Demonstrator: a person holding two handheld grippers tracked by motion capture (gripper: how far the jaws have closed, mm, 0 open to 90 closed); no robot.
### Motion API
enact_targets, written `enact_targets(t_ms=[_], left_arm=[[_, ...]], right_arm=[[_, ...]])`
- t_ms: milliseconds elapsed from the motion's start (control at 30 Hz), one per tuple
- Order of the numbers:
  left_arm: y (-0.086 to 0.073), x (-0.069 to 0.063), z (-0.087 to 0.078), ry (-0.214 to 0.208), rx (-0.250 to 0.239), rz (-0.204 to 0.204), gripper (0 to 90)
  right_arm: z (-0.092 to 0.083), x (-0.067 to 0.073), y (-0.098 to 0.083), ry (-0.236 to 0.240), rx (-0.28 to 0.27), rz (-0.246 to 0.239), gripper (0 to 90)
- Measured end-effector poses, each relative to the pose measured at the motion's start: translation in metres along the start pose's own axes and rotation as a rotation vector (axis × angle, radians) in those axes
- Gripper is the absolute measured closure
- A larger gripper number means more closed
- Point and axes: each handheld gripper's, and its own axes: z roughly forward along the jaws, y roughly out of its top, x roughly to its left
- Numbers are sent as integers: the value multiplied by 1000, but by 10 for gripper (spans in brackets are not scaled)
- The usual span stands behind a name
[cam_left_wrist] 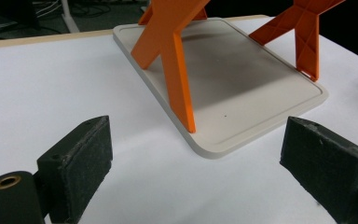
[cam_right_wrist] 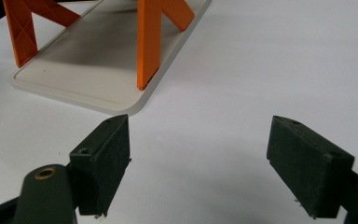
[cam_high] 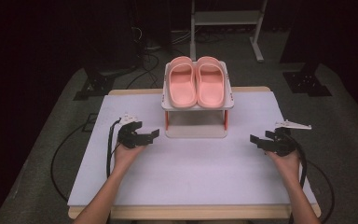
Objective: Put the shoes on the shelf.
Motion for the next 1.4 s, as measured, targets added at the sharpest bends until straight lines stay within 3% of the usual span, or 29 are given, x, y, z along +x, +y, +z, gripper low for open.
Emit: enact_targets(t_ms=[300,1400], left_arm=[[-11,-1,-6,4,7,0,85],[-43,7,-27,28,23,-16,85]], right_arm=[[-2,4,-11,9,8,-19,206],[-24,-5,-57,4,11,26,194]])
